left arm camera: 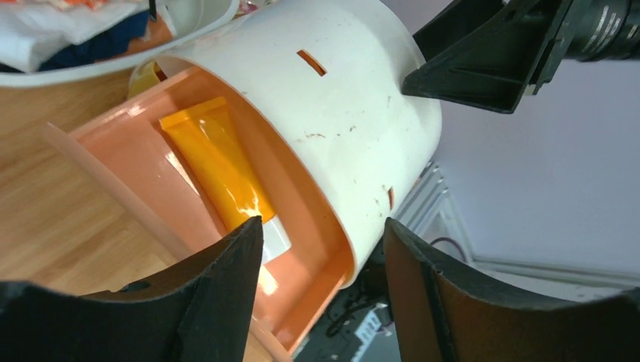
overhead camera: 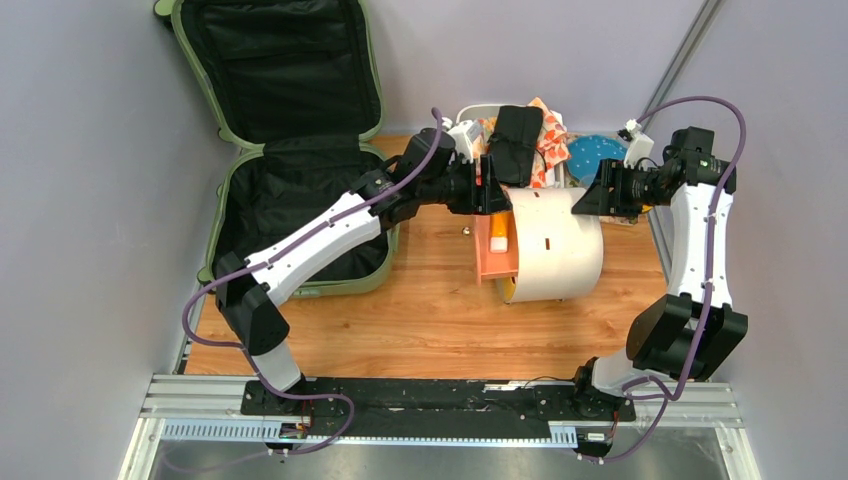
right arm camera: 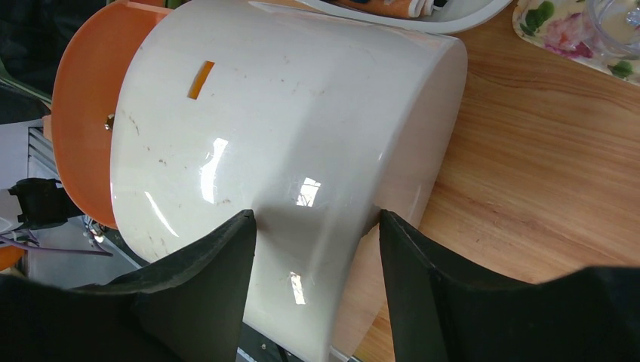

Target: Open, take out, and arrange the luggage

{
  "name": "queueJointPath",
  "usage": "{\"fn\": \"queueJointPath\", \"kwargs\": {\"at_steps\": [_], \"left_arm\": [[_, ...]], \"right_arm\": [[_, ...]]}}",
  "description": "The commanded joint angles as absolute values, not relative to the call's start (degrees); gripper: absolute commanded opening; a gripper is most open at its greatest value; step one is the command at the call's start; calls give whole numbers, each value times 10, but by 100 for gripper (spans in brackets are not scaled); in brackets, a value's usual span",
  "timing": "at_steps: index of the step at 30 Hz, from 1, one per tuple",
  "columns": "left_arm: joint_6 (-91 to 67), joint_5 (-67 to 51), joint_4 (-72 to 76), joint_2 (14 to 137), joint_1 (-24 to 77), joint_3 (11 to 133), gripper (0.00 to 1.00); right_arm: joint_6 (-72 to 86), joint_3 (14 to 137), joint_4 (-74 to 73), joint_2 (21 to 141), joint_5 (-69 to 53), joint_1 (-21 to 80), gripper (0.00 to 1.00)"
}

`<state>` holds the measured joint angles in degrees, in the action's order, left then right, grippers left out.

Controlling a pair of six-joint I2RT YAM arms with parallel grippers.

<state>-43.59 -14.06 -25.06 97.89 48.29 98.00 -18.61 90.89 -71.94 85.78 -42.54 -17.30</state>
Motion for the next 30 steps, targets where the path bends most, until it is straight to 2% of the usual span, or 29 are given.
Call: {"fn": "queueJointPath", "kwargs": {"at_steps": [1,4,5,6,7,9,12,13,16,19,30], "left_arm": [[-300,-171,-213,899,466,972,58],[-217,-241,-126,818,420,844,44],[-199,-260,-118,805,406,821,43],[-160,-282,-127,798,392,801,45],[-140,-313,-146,795,364,801,57],[-75,-350,-188,795,343,798,65],[13,-382,-236,795,337,778,52],[27,-380,-243,795,337,772,37],[62,-388,-243,805,337,747,20],[86,-374,-234,826,343,748,12],[52,-400,-110,934,393,813,8]], "right_arm": [[-217,882,-786,867,-344,-158,61],[-220,882,-787,862,-345,-158,61],[-220,882,-788,861,-349,-158,61],[-220,882,-789,860,-352,-159,61],[-220,883,-791,860,-354,-158,61],[-219,884,-795,859,-360,-158,61],[-219,884,-796,857,-366,-158,61],[-219,884,-797,857,-366,-158,61],[-219,878,-797,857,-372,-158,61],[-217,875,-796,858,-376,-158,61],[-216,867,-795,853,-380,-158,61]]}}
